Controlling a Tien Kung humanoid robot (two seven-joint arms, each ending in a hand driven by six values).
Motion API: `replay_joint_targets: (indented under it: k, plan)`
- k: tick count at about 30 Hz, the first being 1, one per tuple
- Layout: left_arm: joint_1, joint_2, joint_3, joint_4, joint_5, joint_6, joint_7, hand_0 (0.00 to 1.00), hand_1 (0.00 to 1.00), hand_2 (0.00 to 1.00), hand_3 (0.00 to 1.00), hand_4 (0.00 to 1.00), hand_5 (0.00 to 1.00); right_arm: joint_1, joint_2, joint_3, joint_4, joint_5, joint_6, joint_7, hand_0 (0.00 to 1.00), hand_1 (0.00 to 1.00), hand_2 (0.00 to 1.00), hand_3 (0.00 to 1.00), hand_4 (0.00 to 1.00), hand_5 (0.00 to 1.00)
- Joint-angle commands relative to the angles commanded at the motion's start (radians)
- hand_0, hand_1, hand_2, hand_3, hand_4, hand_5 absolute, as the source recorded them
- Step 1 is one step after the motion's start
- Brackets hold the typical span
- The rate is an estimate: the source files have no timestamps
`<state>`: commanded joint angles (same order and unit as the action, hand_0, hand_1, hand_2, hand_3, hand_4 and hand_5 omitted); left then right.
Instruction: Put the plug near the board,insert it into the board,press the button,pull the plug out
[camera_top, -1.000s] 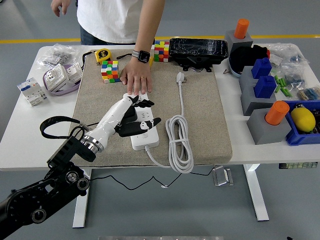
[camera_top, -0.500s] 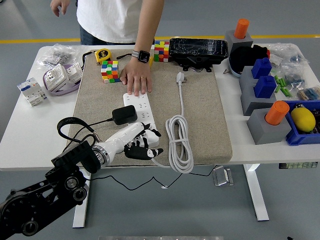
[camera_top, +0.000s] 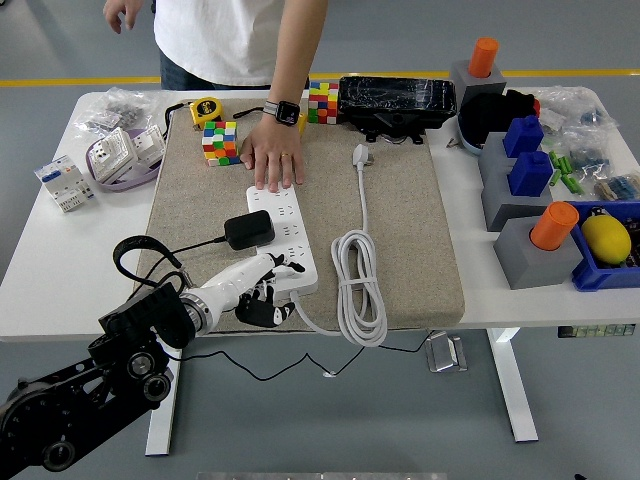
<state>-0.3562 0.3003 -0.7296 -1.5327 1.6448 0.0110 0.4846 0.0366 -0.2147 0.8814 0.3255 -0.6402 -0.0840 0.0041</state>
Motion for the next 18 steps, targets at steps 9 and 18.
replay_joint_targets:
  k: [9,18]
  plan:
    - [-0.001,0.002,0.009,0.028,0.006,-0.009,0.016,0.068,0.076,0.162,0.81,0.625,0.002,0.0,0.0,-0.003,0.001,0.001,0.001,0.0,0.604,0.638,0.636,0.553,0.949,0.488]
    - [-0.005,-0.002,0.013,0.04,0.008,0.003,0.006,0.068,0.075,0.16,0.788,0.632,0.002,-0.001,-0.001,-0.002,0.0,0.001,0.001,0.0,0.603,0.64,0.637,0.553,0.95,0.489]
